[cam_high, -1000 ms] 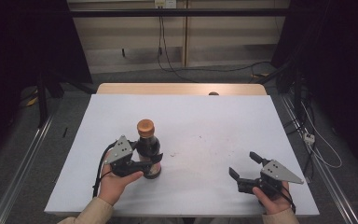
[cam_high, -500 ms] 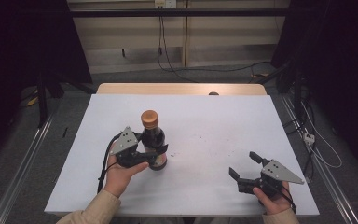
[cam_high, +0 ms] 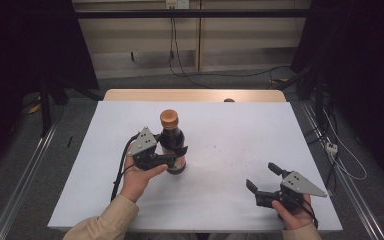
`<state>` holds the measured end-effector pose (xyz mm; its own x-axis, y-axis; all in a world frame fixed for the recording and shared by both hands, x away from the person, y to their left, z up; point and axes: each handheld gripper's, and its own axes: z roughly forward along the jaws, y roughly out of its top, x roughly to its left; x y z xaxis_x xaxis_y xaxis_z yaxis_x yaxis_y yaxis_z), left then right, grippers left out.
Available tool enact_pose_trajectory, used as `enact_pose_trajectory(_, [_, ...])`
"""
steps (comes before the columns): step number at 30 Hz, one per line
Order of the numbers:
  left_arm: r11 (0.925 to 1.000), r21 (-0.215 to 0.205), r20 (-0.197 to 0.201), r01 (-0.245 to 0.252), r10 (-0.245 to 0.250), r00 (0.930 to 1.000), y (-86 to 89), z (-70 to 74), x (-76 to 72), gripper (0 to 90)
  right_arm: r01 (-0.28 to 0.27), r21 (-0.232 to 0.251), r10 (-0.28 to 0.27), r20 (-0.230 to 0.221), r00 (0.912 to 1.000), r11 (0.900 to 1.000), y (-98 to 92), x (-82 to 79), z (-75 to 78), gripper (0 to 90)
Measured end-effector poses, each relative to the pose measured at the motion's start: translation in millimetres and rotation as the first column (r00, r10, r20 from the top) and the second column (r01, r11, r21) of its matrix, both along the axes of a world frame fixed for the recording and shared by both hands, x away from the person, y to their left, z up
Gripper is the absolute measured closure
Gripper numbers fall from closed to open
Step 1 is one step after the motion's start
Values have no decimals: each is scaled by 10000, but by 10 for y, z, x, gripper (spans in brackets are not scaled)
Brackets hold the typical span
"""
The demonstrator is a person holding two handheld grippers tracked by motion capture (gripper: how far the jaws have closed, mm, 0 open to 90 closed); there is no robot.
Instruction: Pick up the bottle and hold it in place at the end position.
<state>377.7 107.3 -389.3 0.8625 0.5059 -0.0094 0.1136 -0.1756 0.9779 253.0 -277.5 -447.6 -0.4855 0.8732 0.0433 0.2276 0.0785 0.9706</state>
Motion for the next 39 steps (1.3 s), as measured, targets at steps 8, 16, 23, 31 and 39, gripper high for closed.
enact_pose_trajectory(8, [9999,102,-30,123,-122,9999,-91,-17,104,306,3,11,-3,-6,10000,10000,-7,-1,1,44])
enact_pose_trajectory(16, [10000,50,-34,-73,73,10000,-170,-20,178,305,7,9,-7,-1,10000,10000,-10,-1,0,44])
enact_pose_trajectory(23, [9999,0,-48,102,-102,9999,-243,15,293,305,-5,26,5,-19,10000,10000,-15,-2,-1,44])
enact_pose_trajectory(31, [9999,-28,-202,139,-140,9997,-328,-9,379,305,1,39,-1,9,10000,10000,-22,-3,2,44])
enact_pose_trajectory(39, [9998,-70,-216,190,-192,9996,-406,-25,445,305,7,43,-7,23,10000,10000,-32,-4,4,44])
